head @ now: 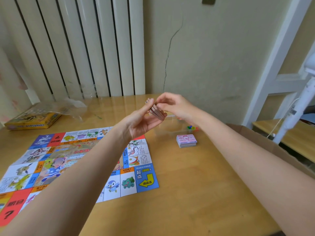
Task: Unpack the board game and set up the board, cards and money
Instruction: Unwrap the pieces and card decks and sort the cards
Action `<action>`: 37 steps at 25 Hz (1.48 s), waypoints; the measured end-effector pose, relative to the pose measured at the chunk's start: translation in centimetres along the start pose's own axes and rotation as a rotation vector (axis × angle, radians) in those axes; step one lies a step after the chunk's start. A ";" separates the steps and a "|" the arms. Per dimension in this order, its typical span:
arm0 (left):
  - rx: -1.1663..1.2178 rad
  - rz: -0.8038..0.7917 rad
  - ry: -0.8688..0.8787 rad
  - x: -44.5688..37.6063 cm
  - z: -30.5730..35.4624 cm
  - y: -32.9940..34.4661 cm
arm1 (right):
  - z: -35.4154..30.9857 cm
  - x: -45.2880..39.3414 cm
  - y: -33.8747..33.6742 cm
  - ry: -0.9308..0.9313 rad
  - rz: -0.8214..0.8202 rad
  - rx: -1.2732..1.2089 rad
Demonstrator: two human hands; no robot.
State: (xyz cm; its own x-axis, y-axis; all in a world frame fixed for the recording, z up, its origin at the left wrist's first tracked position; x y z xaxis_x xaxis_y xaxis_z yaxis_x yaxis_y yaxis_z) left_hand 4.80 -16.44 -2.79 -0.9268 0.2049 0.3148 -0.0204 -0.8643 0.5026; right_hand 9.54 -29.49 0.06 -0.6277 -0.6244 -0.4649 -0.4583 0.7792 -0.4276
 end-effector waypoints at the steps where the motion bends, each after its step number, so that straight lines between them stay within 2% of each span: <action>1: 0.001 0.015 -0.025 0.3 0.0 -0.3 | -0.1 0.2 0.0 0.058 -0.092 0.028; 4: -0.074 0.018 -0.134 0.9 -0.3 -0.5 | -0.3 0.2 0.4 0.107 -0.270 0.120; 8: -0.062 -0.022 -0.164 0.8 -0.8 0.0 | -0.6 -0.1 1.4 0.044 -0.259 0.179; 10: -0.045 -0.031 -0.170 0.6 -1.2 0.0 | -0.6 0.2 1.1 0.054 -0.259 0.115; 12: -0.216 -0.020 -0.226 0.9 -1.6 -0.3 | -0.4 1.2 0.5 0.090 -0.309 0.107; 14: -0.565 0.093 -0.266 1.2 -1.4 -1.2 | 0.7 2.7 0.4 0.100 -0.442 0.342; 15: -0.670 0.178 -0.244 1.1 -0.9 -1.7 | 1.3 3.5 0.6 0.083 -0.515 0.509; 17: -0.720 0.323 -0.142 0.8 0.2 -2.6 | 2.3 4.7 1.6 0.028 -0.620 0.718; 21: -0.924 0.413 -0.095 -0.2 -0.4 -2.1 | 2.9 5.3 2.9 0.012 -0.733 0.758; 29: -0.890 0.439 0.097 -2.8 -0.3 -0.4 | 4.2 4.1 2.8 0.063 -0.851 0.742; 31: -0.962 0.466 0.160 -3.6 -0.2 -0.5 | 3.9 3.7 2.2 0.048 -0.795 0.701; 32: -1.023 0.489 0.197 -4.1 -0.1 -0.8 | 3.4 3.1 1.5 0.021 -0.682 0.638; 35: -1.320 0.542 0.264 -5.4 0.2 -0.8 | 3.5 -0.4 -2.6 0.071 -0.141 0.436; 36: -1.409 0.522 0.263 -5.8 0.1 -0.6 | 4.2 -1.5 -3.8 0.121 -0.015 0.466; 37: -1.491 0.475 0.255 -6.4 0.1 -0.2 | 5.3 -2.4 -4.7 0.181 0.035 0.561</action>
State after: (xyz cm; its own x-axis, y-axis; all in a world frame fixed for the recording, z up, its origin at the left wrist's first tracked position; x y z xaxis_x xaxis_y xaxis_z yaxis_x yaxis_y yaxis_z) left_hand 10.74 -17.55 -4.85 -0.9885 -0.1508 -0.0085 0.0855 -0.5123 -0.8545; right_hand 16.56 -31.95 -0.94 -0.7562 -0.5413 -0.3675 -0.0636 0.6199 -0.7821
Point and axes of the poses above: each hand's wrist, its own x-axis away from the middle knuckle, its own y-axis out of the palm, z = x × y, the point moved 2 cm from there along -x, towards the middle knuckle, and after that the axes turned 14 degrees about -y, right-handed, at the moved point
